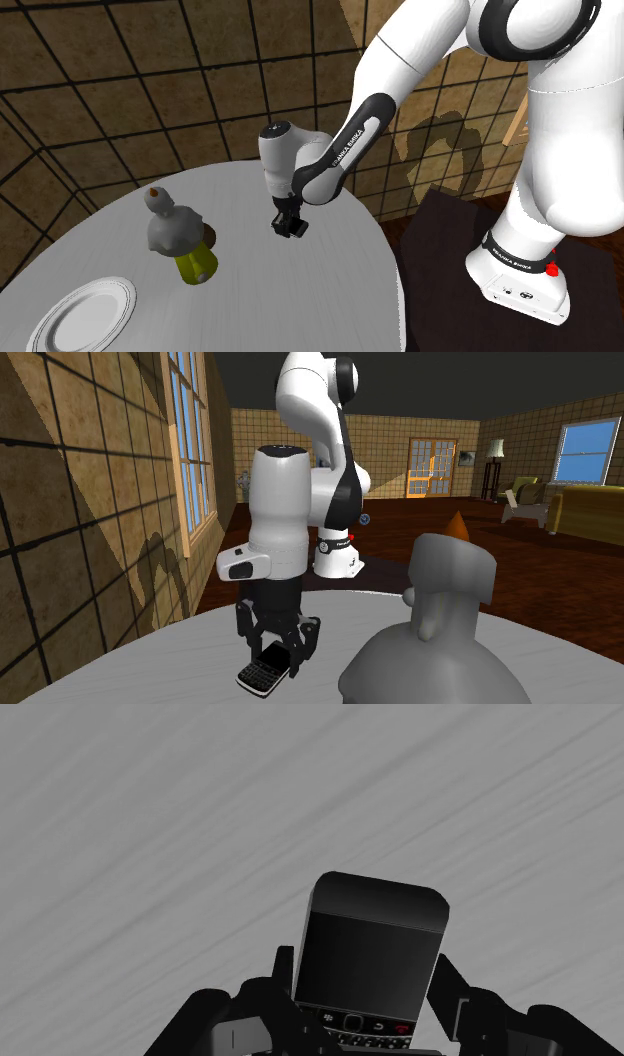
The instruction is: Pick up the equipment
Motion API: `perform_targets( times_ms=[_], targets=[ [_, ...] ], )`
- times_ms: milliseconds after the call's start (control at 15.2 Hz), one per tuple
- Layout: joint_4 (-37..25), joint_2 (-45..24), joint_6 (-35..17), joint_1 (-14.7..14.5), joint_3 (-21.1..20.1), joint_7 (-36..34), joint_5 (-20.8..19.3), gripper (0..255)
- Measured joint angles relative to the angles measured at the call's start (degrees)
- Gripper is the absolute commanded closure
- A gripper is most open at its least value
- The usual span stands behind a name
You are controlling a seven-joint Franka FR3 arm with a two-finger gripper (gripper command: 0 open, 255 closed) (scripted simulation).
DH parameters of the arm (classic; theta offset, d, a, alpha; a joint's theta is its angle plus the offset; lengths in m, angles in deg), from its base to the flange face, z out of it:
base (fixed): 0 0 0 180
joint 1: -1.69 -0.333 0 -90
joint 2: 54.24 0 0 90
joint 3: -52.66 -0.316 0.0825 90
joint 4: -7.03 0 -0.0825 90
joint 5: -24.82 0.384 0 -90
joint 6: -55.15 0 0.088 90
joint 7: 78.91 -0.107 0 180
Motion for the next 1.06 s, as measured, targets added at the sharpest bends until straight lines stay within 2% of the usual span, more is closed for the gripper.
perform_targets(
  times_ms=[1056],
  targets=[
    [-1.17, 8.09, 9.03, 1.35, -2.02, 3.32, 4.28, 255]
  ],
)
